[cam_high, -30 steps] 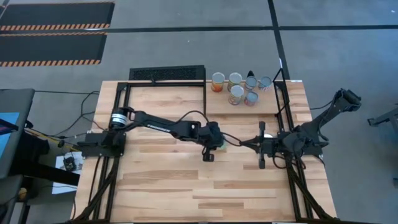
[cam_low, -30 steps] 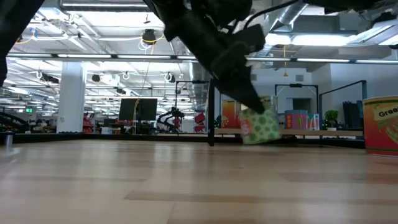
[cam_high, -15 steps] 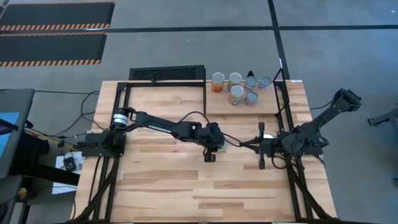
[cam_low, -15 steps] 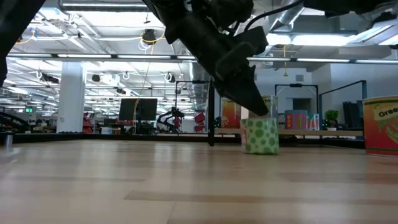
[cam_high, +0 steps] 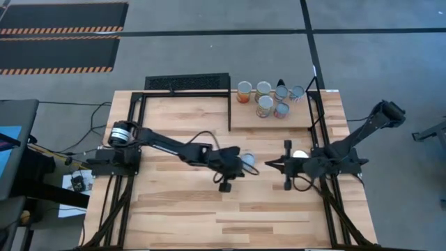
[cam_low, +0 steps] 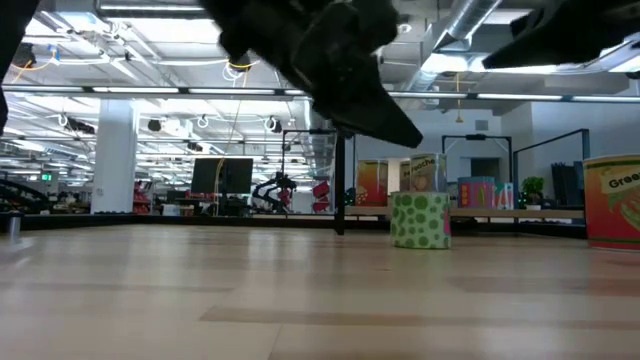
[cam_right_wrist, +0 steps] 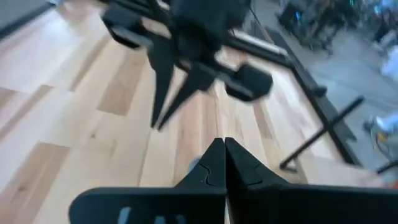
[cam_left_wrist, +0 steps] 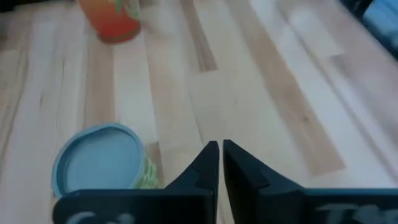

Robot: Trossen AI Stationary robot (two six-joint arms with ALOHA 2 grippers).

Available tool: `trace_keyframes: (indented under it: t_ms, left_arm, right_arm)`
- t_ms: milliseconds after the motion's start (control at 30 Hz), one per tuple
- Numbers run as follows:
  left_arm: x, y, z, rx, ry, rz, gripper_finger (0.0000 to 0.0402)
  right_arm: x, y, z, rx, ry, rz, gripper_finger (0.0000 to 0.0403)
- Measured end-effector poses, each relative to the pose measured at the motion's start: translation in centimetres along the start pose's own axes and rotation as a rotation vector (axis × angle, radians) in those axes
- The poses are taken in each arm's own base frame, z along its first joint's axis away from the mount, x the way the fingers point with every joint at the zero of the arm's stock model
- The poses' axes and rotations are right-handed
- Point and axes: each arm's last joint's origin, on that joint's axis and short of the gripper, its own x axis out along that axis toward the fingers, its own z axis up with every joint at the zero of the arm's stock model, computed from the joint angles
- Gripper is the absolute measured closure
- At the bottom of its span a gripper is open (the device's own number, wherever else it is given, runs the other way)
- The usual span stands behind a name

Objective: Pick and place cans onto a shelf
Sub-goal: Put the light green can on the shelf

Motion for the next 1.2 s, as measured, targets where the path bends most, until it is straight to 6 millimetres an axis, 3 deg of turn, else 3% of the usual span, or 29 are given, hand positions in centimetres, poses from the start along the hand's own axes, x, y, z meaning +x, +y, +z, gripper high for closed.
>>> trace_keyframes:
  t_ms: [167, 333, 633, 900, 1200]
  left_arm:
    - [-1.9, -0.9, -3.0, -0.086, -0.230, -0.039, 0.0395]
    - [-4.3, -1.3, -5.7, -0.149, -0.434, -0.046, 0.0401]
    - [-7.2, -1.4, -10.0, -0.201, -0.497, 0.090, 0.0400]
    - [-7.2, -1.5, -11.0, -0.247, -0.464, 0.105, 0.0400]
    - [-7.2, -2.1, -11.0, -0.238, -0.457, 0.087, 0.0400]
  right_arm:
    - [2.1, 0.3, -1.1, 0.043, 0.095, 0.008, 0.0394]
    - [4.2, 0.3, -0.6, 0.080, 0.153, 0.086, 0.0387]
    - [8.1, -0.3, -0.1, 0.132, 0.409, 0.099, 0.0304]
    - [11.6, 0.4, 0.2, 0.095, 0.561, 0.101, 0.0250]
    - [14.4, 1.4, -0.9, 0.040, 0.706, 0.087, 0.0270]
